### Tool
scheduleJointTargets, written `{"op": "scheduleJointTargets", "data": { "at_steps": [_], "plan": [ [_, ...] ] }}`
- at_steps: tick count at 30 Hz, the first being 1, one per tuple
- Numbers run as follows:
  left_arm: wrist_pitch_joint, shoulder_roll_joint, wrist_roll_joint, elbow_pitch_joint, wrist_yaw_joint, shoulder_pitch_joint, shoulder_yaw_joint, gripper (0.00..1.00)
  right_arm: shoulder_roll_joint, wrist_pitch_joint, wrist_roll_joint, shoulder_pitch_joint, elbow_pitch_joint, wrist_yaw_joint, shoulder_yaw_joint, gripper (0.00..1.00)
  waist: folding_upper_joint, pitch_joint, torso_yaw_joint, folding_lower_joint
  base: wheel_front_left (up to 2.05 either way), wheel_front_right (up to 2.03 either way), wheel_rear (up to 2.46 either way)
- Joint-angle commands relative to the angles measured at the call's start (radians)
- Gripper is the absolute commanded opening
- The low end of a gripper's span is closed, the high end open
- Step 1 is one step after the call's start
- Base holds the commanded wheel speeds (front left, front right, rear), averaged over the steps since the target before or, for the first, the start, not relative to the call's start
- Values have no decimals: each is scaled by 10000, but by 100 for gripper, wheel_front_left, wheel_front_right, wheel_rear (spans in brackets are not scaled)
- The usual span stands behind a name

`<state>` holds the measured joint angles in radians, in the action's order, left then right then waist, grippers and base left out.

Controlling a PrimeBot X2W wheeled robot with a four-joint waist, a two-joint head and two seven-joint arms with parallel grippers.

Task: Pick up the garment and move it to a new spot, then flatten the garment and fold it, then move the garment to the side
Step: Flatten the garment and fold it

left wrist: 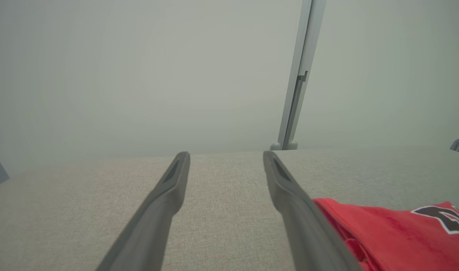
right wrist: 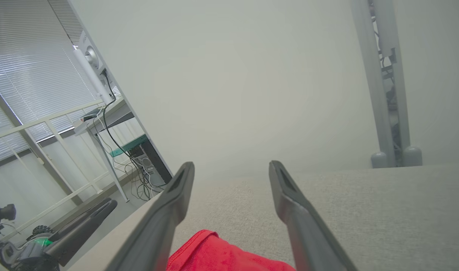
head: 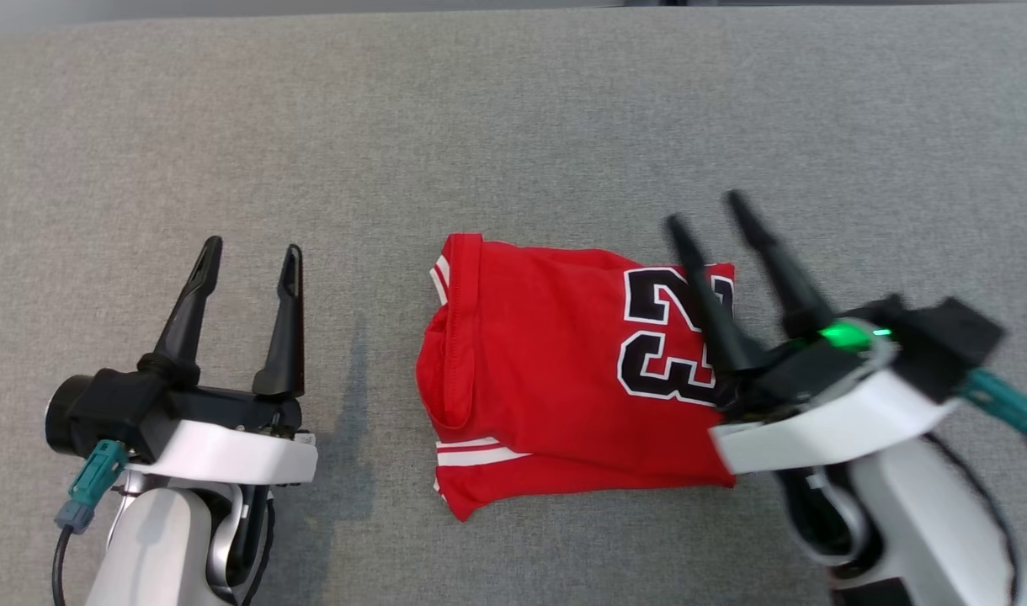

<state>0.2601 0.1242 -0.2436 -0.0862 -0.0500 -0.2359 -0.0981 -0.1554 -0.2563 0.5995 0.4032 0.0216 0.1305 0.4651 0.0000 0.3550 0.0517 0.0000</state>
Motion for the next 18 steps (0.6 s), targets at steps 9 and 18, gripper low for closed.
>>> {"op": "scheduleJointTargets", "data": {
  "at_steps": [9, 18],
  "plan": [
    [42, -3, -8, 230, 292, 325, 487, 100, -298, 505, -1750, -1455, -974, 3, -3147, 100, 0, -371, -326, 0, 0, 0, 0],
    [41, -102, -129, 463, 418, 1025, 808, 100, -415, 741, -2762, -2698, -727, 3, -4378, 100, 0, -1076, -425, 0, 0, 0, 0]
  ]
}}
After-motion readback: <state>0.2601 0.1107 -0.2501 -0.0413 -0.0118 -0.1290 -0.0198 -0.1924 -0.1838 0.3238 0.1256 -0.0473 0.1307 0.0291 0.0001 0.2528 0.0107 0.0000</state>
